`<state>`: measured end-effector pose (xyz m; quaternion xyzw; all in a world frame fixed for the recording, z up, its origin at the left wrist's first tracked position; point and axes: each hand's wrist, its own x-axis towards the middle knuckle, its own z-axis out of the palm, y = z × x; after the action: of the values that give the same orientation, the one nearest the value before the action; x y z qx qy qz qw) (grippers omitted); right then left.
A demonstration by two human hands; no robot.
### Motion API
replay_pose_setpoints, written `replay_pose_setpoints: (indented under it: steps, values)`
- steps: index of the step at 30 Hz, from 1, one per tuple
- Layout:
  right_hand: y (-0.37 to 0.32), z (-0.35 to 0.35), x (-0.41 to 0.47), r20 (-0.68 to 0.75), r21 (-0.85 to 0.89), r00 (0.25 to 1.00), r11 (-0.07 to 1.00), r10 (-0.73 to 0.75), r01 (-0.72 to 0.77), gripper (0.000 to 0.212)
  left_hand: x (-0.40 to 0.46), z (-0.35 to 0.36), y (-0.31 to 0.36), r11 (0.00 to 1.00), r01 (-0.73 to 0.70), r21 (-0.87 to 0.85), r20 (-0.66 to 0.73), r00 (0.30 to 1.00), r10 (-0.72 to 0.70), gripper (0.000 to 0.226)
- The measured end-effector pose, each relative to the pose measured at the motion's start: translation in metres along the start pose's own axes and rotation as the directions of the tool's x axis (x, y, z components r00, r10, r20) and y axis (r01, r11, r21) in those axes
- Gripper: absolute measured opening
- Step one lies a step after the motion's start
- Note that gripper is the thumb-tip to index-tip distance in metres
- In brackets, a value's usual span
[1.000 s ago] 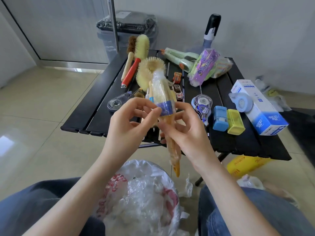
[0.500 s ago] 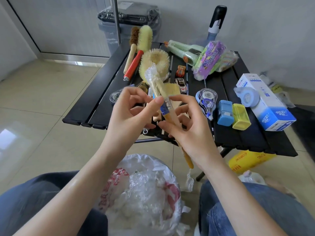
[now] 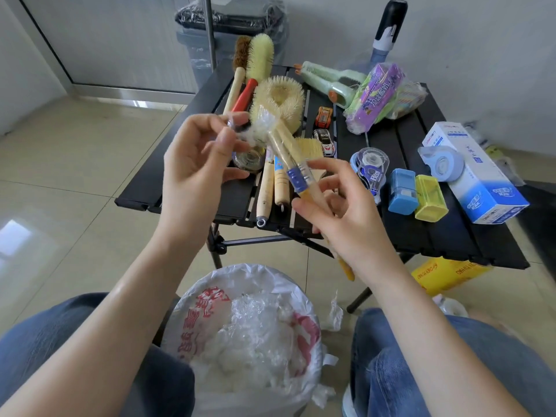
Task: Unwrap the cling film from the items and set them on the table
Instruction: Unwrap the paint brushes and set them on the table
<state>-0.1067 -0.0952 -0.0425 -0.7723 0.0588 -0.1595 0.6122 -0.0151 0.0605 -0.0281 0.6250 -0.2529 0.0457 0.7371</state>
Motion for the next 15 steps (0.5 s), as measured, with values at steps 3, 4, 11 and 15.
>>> replay_pose_setpoints:
  steps: [3,4,11,15]
  values:
    - [-0.0017,-0.0008,-0.0001,0.097,0.202,0.988,0.969,0.124,-0.141,0.025,0.0018,-0.0013,0.0019,0.982,0.072,-0.173,0.007,0.997,-0.072,0.016]
    - [-0.0011,-0.0011,0.0004,0.121,0.246,0.981,0.953,0.149,-0.175,0.021,0.0029,-0.0021,0.0014,0.979,0.077,-0.189,-0.006,0.997,-0.08,0.016]
    - [-0.0025,-0.0037,0.0011,0.199,0.301,0.96,0.919,0.2,-0.254,0.022,0.0043,-0.001,-0.0016,0.991,0.072,-0.115,-0.054,0.995,-0.079,0.013]
    - [-0.0021,-0.0036,0.0006,0.197,0.289,0.959,0.923,0.202,-0.254,0.021,0.0015,0.0037,-0.0017,0.988,-0.009,0.153,0.081,0.997,-0.004,0.031]
